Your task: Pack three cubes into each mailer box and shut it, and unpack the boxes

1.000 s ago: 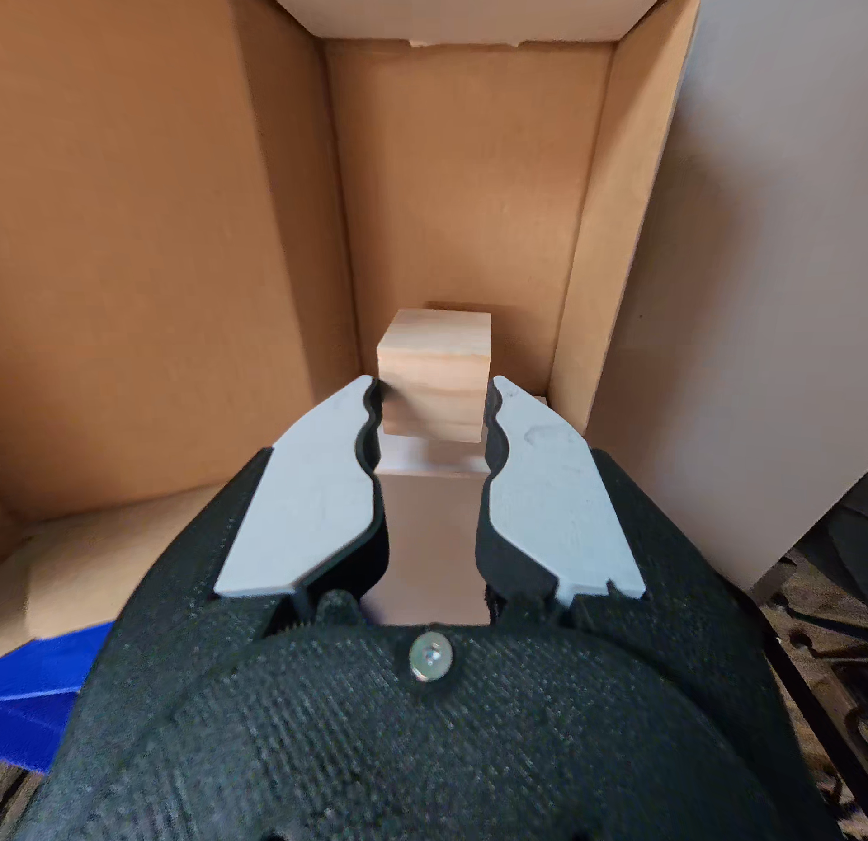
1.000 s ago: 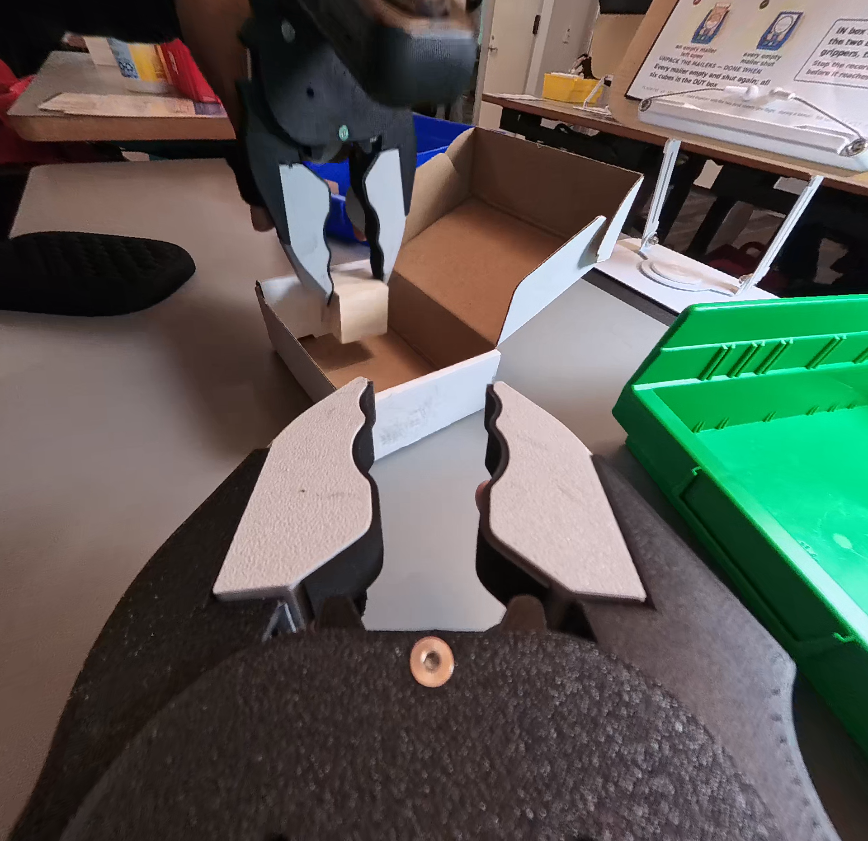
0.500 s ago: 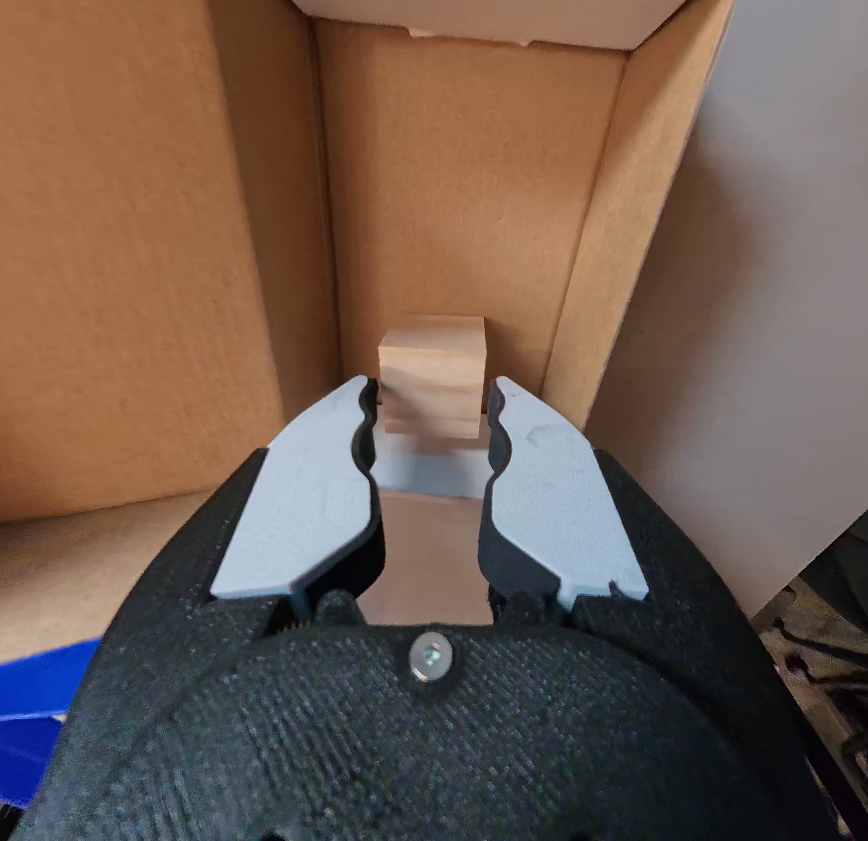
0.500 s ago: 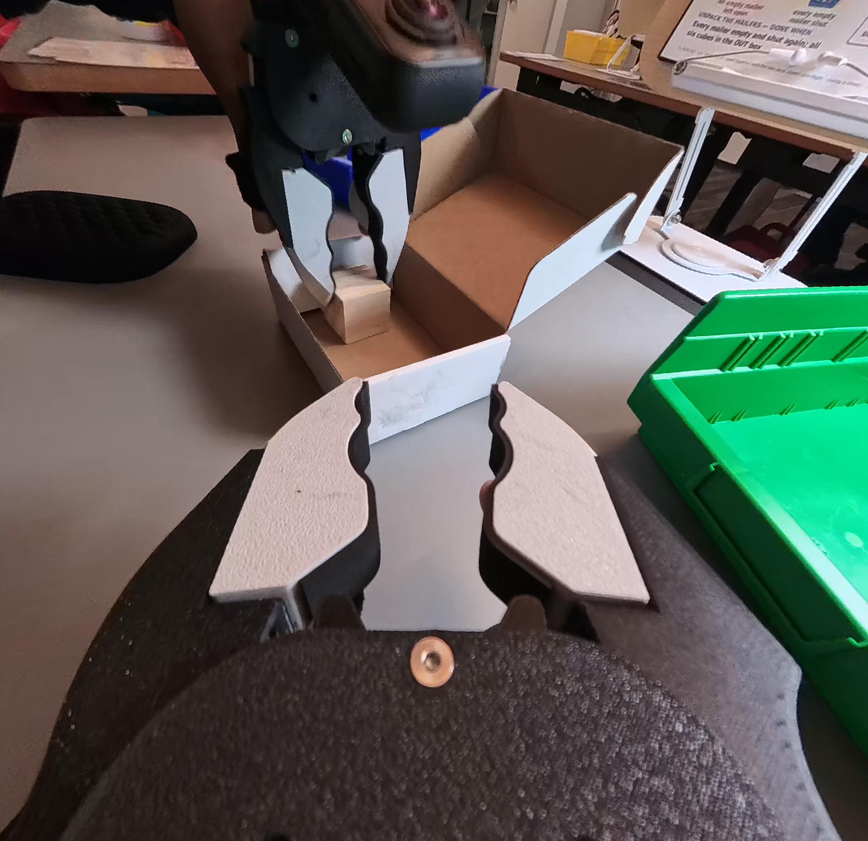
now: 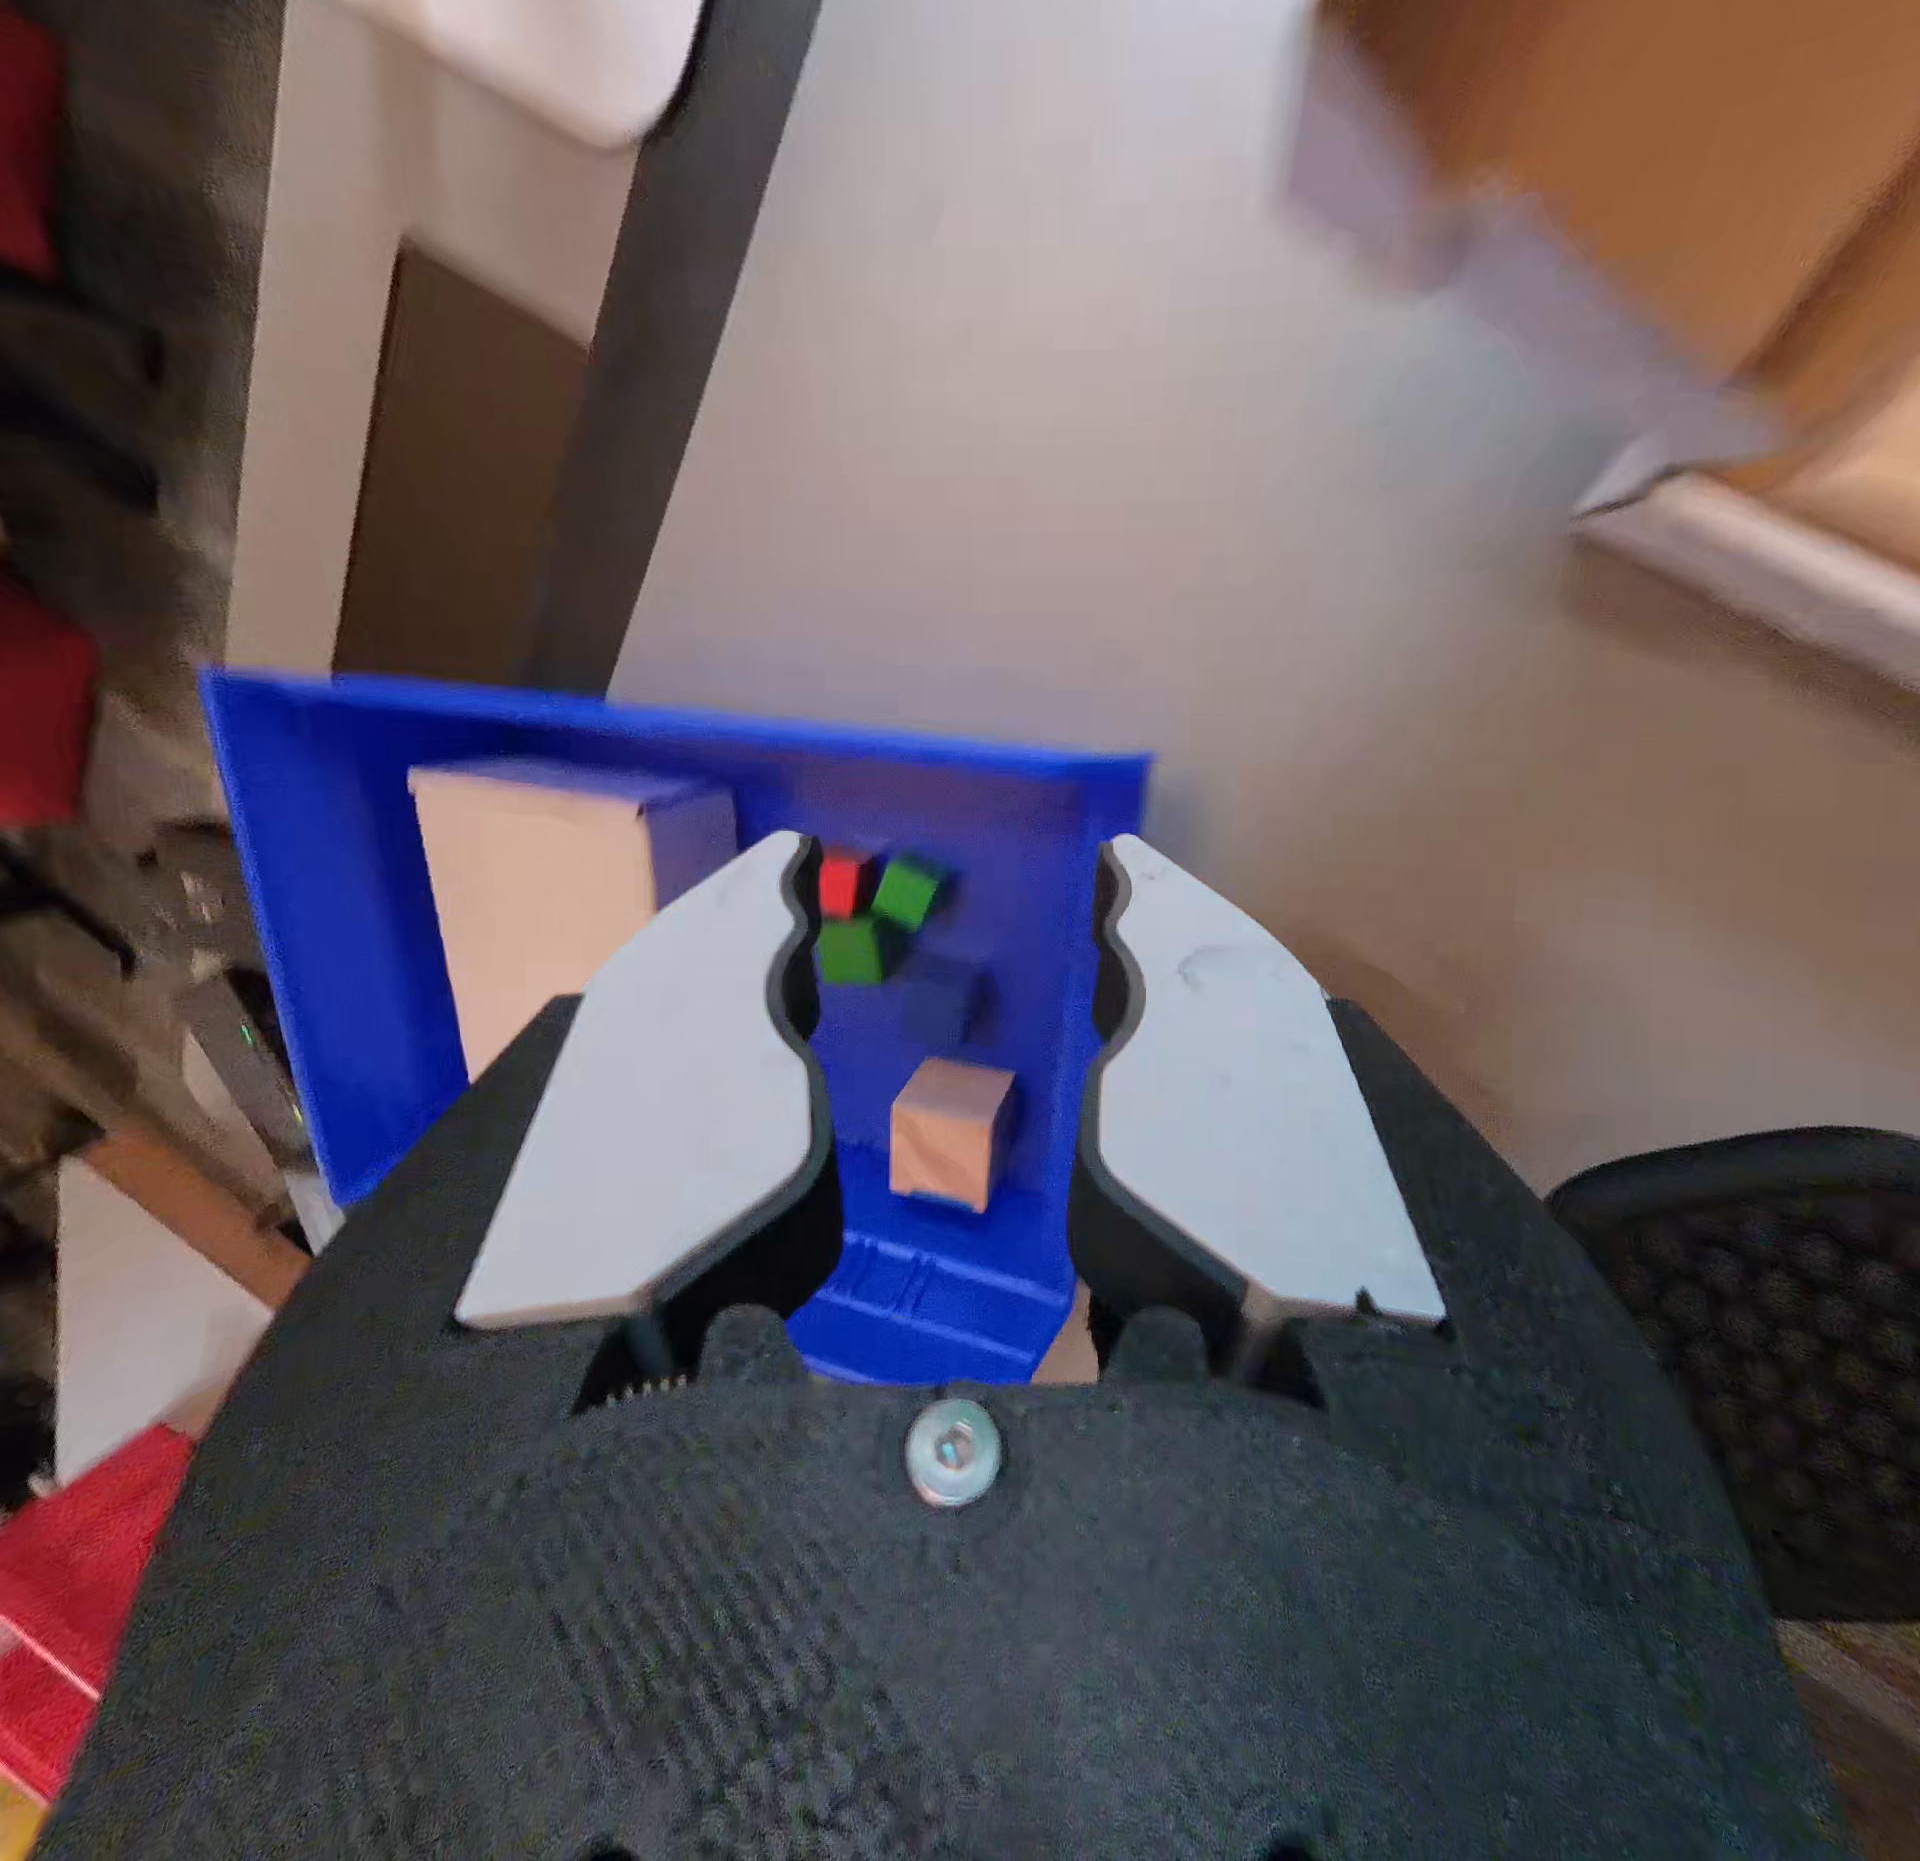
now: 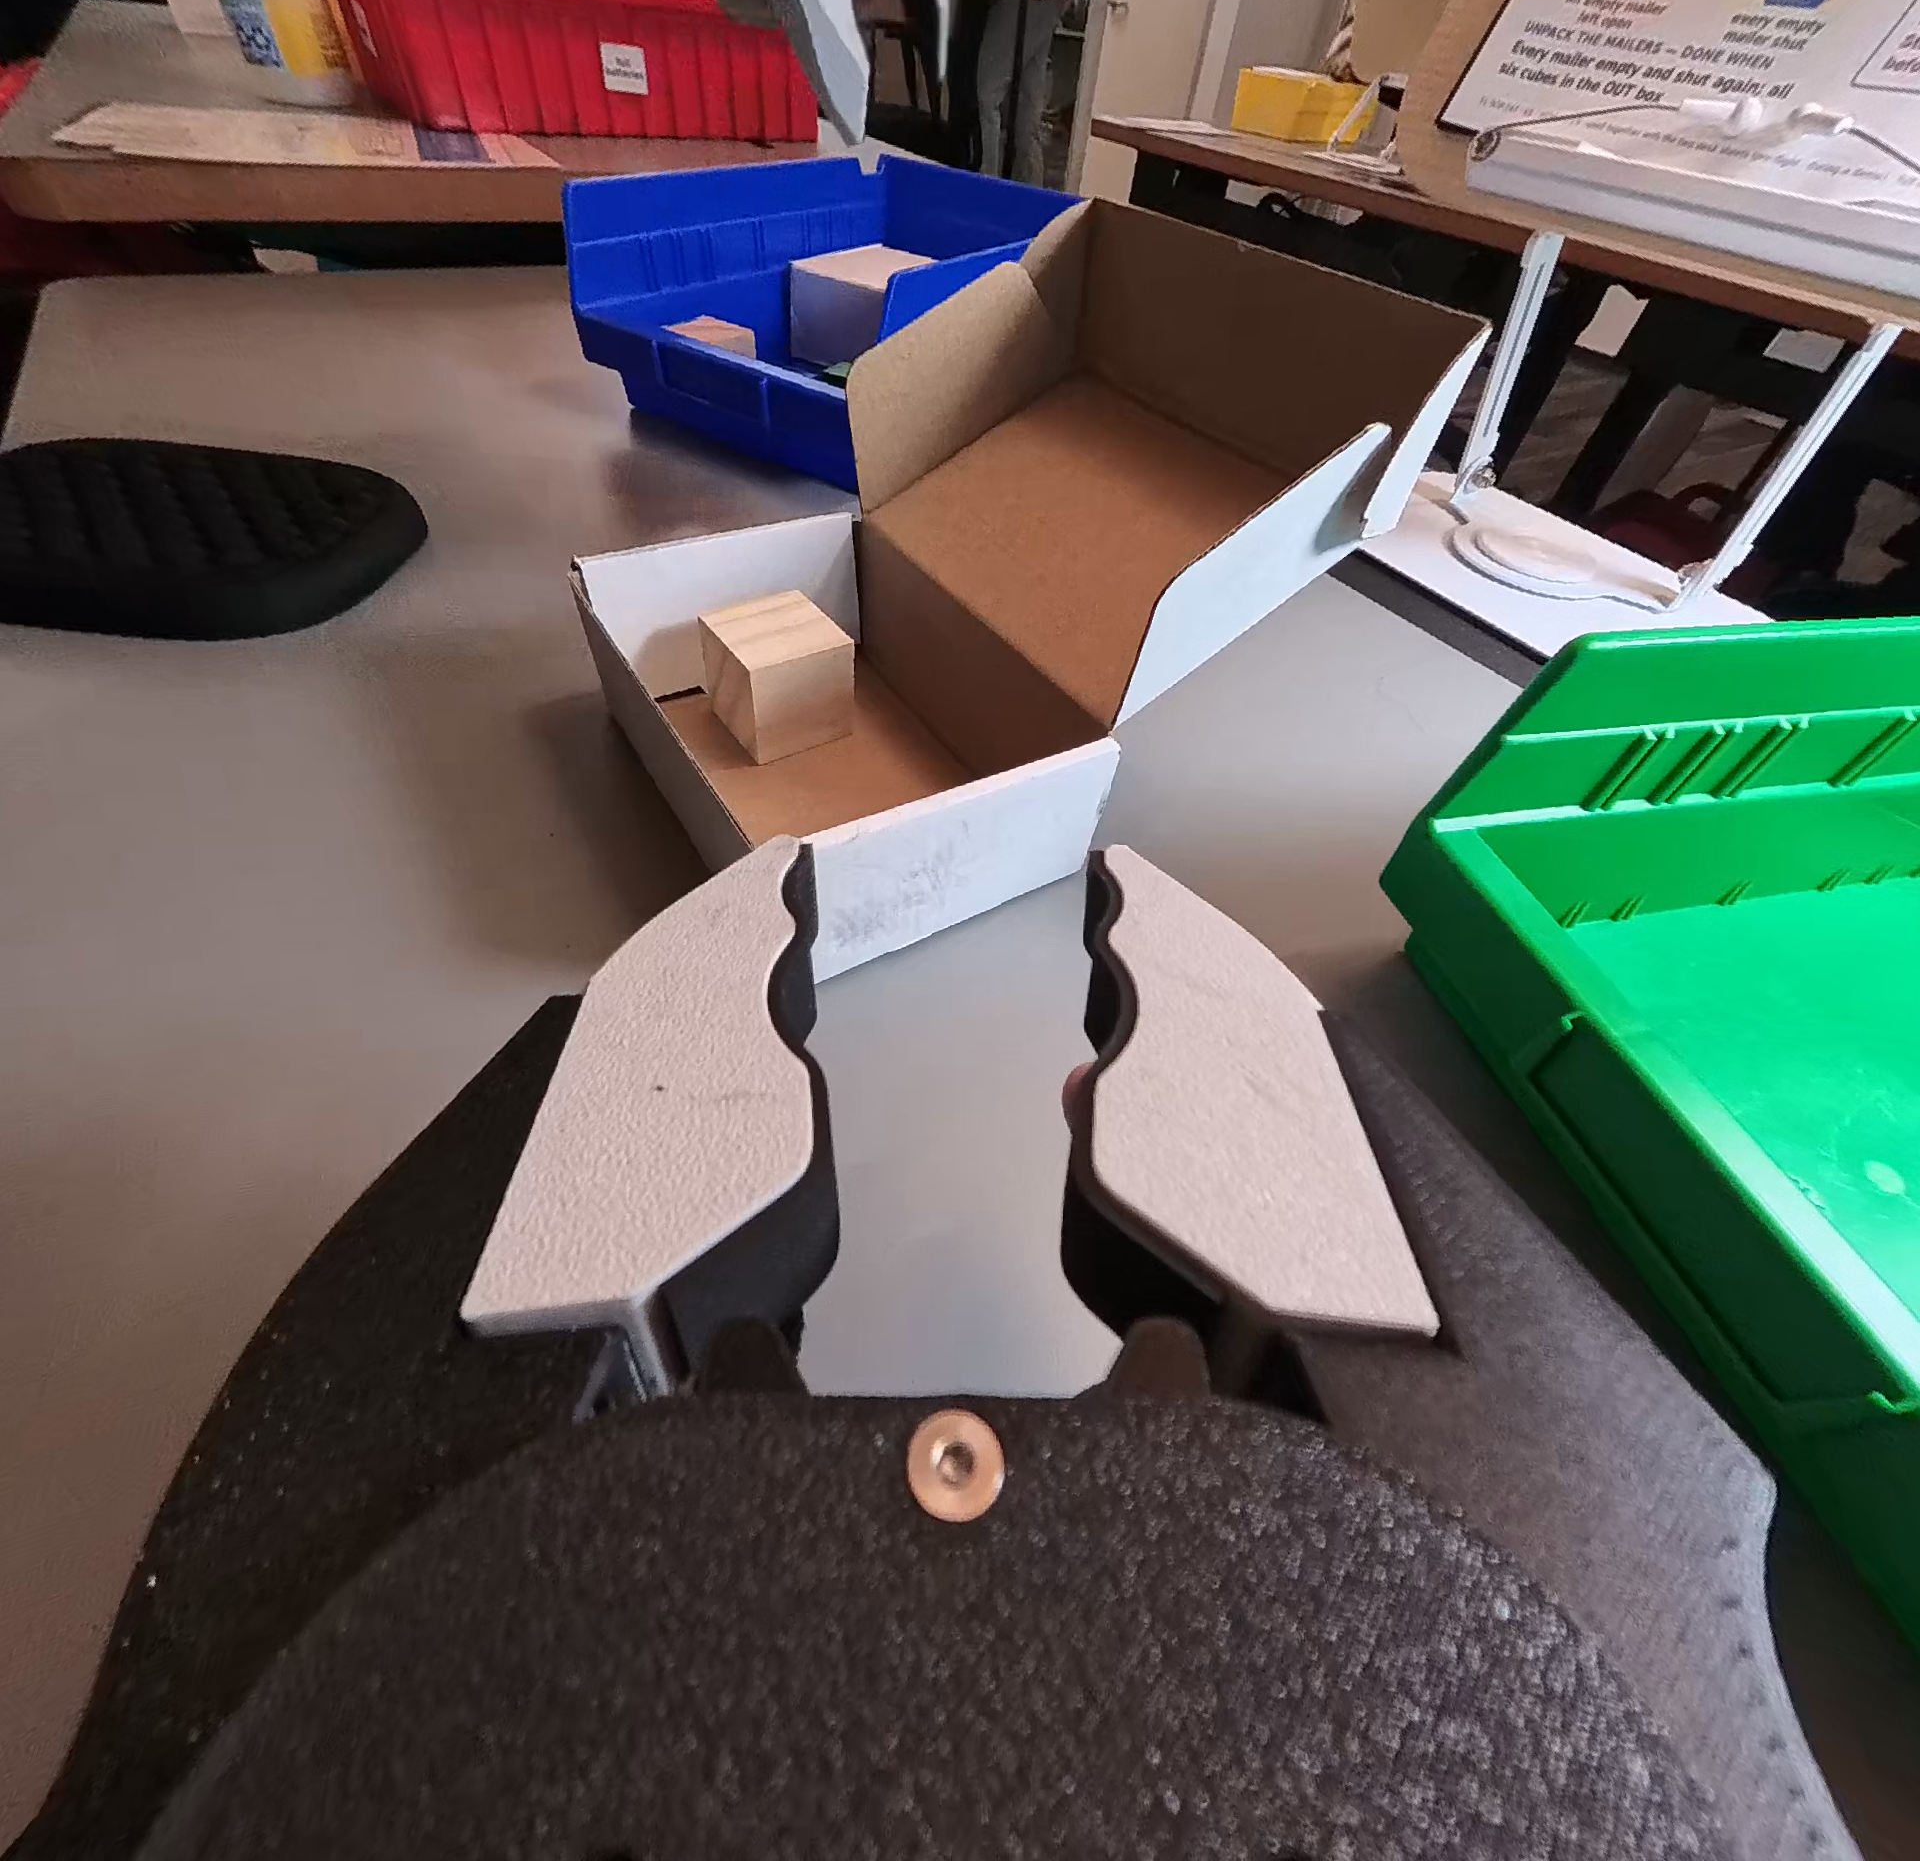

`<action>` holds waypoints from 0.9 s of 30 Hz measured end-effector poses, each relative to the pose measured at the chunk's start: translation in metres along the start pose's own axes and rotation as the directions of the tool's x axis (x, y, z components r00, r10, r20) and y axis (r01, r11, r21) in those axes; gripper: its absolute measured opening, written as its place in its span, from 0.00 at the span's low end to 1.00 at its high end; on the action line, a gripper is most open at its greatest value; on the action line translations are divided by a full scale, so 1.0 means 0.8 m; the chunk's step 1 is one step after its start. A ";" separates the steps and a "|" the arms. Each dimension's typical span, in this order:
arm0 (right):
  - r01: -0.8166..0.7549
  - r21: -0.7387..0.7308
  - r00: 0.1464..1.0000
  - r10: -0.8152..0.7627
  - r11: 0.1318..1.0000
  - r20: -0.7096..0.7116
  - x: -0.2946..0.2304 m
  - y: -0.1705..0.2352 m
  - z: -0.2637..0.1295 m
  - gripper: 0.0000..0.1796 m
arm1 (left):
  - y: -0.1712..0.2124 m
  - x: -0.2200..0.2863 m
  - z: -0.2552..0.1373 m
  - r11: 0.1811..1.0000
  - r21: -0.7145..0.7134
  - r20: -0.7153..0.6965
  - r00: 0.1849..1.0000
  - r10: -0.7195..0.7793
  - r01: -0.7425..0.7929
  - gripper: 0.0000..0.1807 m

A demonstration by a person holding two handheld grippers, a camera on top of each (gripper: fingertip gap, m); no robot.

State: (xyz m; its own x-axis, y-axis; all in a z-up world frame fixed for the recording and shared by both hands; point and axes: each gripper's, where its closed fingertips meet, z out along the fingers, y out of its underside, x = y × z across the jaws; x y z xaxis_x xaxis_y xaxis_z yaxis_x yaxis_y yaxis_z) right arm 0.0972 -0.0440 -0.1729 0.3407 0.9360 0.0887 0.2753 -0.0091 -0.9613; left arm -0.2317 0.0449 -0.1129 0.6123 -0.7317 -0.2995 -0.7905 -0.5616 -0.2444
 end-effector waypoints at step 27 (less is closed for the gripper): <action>-0.034 -0.008 0.999 0.033 0.999 -0.032 0.011 0.004 -0.002 0.27 | 0.146 -0.064 0.140 0.944 -0.225 -0.079 0.961 -0.267 0.243 0.16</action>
State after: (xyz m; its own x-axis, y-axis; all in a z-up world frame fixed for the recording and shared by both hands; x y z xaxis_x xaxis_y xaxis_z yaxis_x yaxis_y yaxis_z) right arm 0.1024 -0.0365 -0.1750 0.3783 0.9234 0.0650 0.2712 -0.0435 -0.9615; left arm -0.3542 0.0602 -0.2295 0.7981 -0.5835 -0.1500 -0.5992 -0.7948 -0.0963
